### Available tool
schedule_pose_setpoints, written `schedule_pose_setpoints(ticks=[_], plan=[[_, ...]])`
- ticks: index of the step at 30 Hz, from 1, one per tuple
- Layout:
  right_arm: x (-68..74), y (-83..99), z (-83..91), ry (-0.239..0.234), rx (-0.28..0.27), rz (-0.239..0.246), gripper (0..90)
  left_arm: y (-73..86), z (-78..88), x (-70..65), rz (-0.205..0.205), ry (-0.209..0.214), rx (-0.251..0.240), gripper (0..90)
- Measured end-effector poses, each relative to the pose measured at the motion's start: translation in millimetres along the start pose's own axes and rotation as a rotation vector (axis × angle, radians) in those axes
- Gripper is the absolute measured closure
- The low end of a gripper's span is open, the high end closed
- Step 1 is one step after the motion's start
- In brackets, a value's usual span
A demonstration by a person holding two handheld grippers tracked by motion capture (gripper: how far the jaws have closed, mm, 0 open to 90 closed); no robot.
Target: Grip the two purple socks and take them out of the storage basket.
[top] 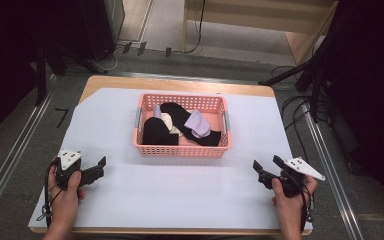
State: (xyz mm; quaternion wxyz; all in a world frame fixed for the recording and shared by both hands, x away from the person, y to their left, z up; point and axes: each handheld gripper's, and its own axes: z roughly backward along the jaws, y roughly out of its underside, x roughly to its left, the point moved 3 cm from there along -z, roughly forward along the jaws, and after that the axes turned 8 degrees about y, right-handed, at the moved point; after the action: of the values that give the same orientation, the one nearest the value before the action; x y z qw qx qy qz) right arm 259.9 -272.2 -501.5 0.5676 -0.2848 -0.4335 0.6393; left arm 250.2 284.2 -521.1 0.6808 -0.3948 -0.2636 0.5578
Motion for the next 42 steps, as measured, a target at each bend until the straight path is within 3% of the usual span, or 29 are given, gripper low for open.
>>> schedule_pose_setpoints(ticks=[2, 10, 13, 22, 32, 42], plan=[[6.7, -5.6, -0.6, -0.008, -0.009, 0.019, 20.2, 0.0, -0.6, 0.8, 0.011, 0.005, -0.005, 15.1], [33.0, -28.4, -11.2, -0.04, -0.033, 0.029, 21.0, 0.3, 1.6, 0.2, -0.003, 0.031, -0.014, 15.0], [43.1, -35.3, -16.8, -0.051, -0.032, 0.027, 21.0, 0.3, 2.1, 0.9, 0.011, 0.041, -0.024, 15.0], [72.4, -52.9, -33.6, -0.078, -0.06, 0.042, 21.8, 0.5, 2.7, 0.6, 0.008, 0.032, -0.034, 14.9], [108.7, -70.9, -63.1, -0.138, -0.038, 0.065, 23.4, 0.5, 3.2, -0.3, -0.006, 0.034, -0.03, 14.9], [131.7, -83.4, -86.7, -0.14, 0.008, 0.09, 24.1, 0.5, 3.6, -0.4, -0.007, 0.036, -0.027, 14.9]])
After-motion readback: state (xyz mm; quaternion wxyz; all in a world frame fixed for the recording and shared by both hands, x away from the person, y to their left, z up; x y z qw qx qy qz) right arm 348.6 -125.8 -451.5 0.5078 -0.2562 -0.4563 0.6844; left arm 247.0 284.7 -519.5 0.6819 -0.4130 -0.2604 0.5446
